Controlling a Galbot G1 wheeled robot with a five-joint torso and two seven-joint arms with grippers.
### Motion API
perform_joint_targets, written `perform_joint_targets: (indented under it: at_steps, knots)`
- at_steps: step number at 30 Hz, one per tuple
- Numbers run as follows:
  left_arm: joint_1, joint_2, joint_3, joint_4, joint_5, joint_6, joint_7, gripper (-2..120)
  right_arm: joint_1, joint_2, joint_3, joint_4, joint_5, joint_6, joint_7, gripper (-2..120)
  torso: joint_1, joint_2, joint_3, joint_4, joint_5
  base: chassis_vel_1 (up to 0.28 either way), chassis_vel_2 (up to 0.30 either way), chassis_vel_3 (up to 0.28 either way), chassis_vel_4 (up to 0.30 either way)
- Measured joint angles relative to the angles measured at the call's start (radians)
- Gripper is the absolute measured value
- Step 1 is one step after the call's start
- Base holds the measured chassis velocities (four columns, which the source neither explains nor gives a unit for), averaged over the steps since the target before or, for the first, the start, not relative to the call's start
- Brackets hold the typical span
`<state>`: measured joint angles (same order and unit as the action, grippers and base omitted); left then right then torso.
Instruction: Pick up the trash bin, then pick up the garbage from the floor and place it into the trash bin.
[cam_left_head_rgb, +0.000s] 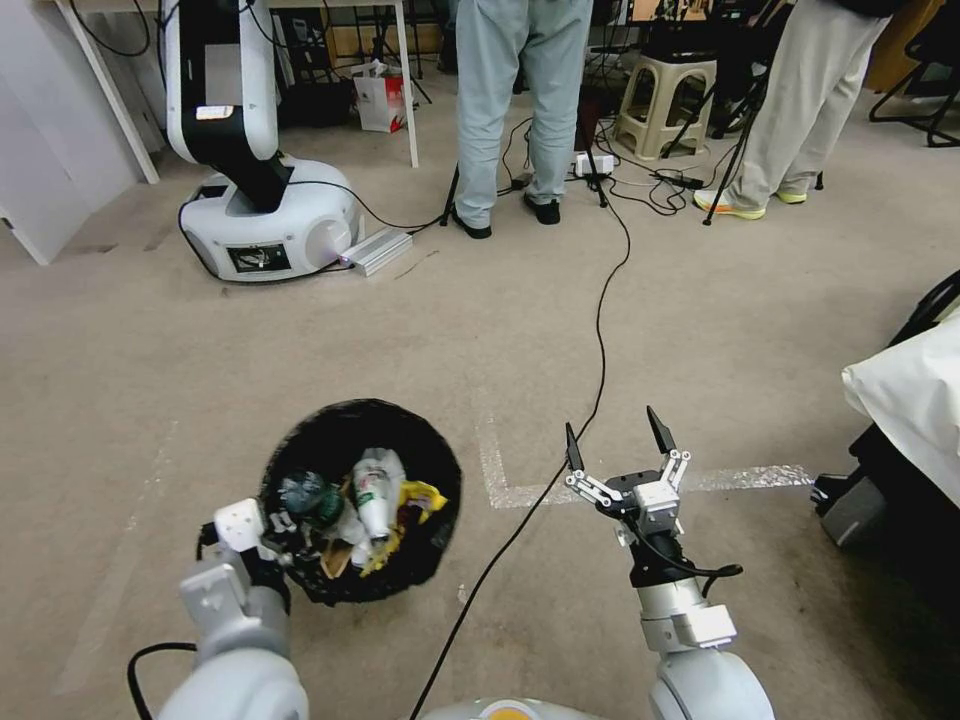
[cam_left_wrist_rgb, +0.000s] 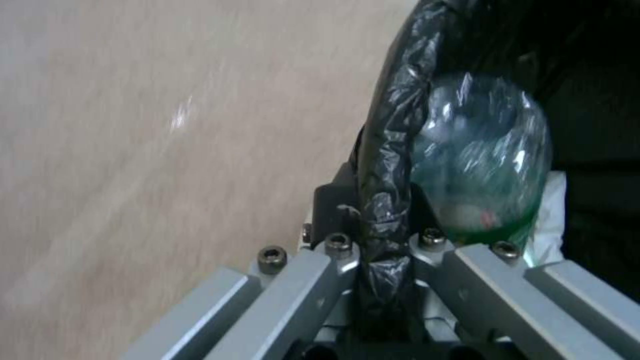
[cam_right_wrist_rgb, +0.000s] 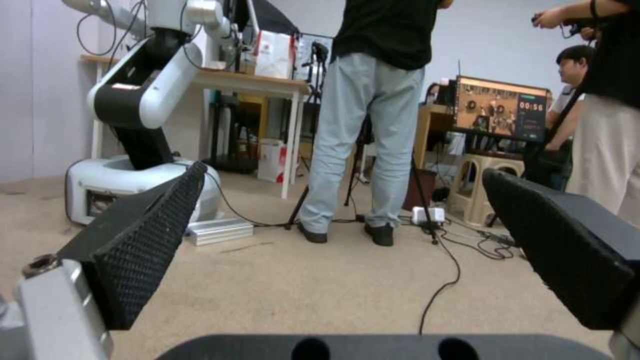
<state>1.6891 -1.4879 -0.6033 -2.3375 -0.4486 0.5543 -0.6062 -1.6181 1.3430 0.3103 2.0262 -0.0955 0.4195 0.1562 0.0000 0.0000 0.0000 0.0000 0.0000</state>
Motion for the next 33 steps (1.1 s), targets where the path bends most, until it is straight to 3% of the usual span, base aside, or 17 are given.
perform_joint_targets:
  at_steps: [7, 11, 20, 25, 31, 33]
  knots:
    - [-0.046, 0.006, -0.034, 0.063, -0.130, 0.099, -0.061, 0, -0.003, 0.003, -0.001, -0.005, -0.012, 0.005, -0.003, 100, 0.000, 0.000, 0.000, 0.0000, 0.0000, 0.000, 0.000, 0.000, 0.000]
    - [-0.060, 0.006, -0.039, 0.111, -0.147, 0.112, -0.069, 0, -0.009, 0.007, -0.003, -0.011, -0.024, 0.016, -0.006, 100, 0.000, 0.000, 0.000, 0.0000, 0.0000, 0.000, 0.000, 0.000, 0.000]
    - [-0.073, 0.004, -0.041, 0.141, -0.189, 0.117, -0.078, 1, -0.016, 0.007, -0.003, -0.012, -0.030, 0.027, -0.012, 100, 0.000, 0.000, 0.000, 0.0001, 0.0004, 0.000, 0.000, 0.000, 0.000]
    - [-0.075, -0.002, -0.033, 0.142, -0.200, 0.116, -0.079, 23, -0.018, 0.006, -0.004, -0.016, -0.034, 0.029, -0.014, 100, 0.000, 0.000, 0.000, 0.0001, 0.0001, 0.000, 0.000, 0.000, 0.000]
    - [-0.079, -0.002, -0.030, 0.143, -0.207, 0.105, -0.079, 40, -0.016, 0.007, -0.005, -0.023, -0.038, 0.031, -0.016, 100, 0.000, 0.000, 0.000, -0.0002, -0.0003, 0.000, 0.000, 0.000, 0.000]
    - [-0.080, 0.000, -0.034, 0.143, -0.219, 0.099, -0.080, 52, -0.017, 0.007, -0.005, -0.027, -0.040, 0.033, -0.017, 100, 0.000, 0.000, 0.000, -0.0001, -0.0002, 0.000, 0.000, 0.000, 0.000]
